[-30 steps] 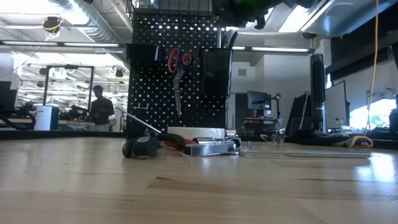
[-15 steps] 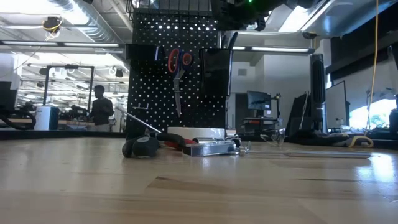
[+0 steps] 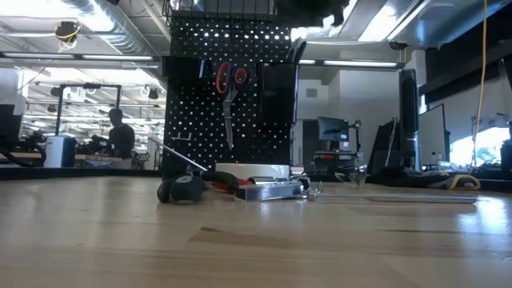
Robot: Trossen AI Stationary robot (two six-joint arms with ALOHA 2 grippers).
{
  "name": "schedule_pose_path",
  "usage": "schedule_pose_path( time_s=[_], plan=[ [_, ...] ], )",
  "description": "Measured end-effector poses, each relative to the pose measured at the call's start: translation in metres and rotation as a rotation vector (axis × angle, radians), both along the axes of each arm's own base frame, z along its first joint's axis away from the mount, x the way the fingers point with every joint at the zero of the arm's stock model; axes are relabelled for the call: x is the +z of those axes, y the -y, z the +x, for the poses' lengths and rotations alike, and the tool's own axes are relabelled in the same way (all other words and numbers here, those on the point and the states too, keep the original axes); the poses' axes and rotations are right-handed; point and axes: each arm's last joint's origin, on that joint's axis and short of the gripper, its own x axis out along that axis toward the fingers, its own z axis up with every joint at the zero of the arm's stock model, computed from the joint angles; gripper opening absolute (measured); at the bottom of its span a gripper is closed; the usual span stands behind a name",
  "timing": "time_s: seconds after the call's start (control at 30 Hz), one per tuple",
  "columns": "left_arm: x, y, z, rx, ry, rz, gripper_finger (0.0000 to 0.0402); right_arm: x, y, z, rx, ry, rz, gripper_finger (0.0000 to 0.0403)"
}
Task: Hang tools onto peg board
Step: Put the silver magnetic telescoping into the right black bin on the peg board
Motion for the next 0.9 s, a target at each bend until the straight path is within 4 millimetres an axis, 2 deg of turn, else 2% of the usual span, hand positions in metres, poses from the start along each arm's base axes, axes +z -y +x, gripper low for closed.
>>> schedule_pose_path(
  time_s=[0.13, 0.37, 0.47, 0.6, 0.77, 0.9],
  plan=[
    [0.000, 0.000, 0.000, 0.000, 0.001, -0.001, 0.0045, 0.020, -0.030, -0.007, 0.093, -0.061, -0.006, 0.0190],
    [0.000, 0.000, 0.000, -0.002, 0.000, 0.000, 0.0045, 0.018, -0.102, -0.025, 0.345, -0.279, 0.030, 0.0190],
    [0.000, 0.000, 0.000, -0.002, 0.000, 0.000, 0.0045, 0.008, -0.130, -0.037, 0.490, -0.387, 0.068, 0.0191],
    [0.000, 0.000, 0.000, -0.002, 0.000, 0.000, 0.0045, -0.009, -0.154, -0.052, 0.620, -0.525, 0.178, 0.0191],
    [0.000, 0.000, 0.000, 0.000, 0.002, -0.005, 0.0045, -0.037, -0.168, -0.060, 0.646, -0.729, 0.310, 0.0191],
    [0.000, 0.000, 0.000, 0.002, 0.004, -0.009, 0.0045, -0.065, -0.171, -0.056, 0.601, -0.905, 0.348, 0.0191]
  ],
)
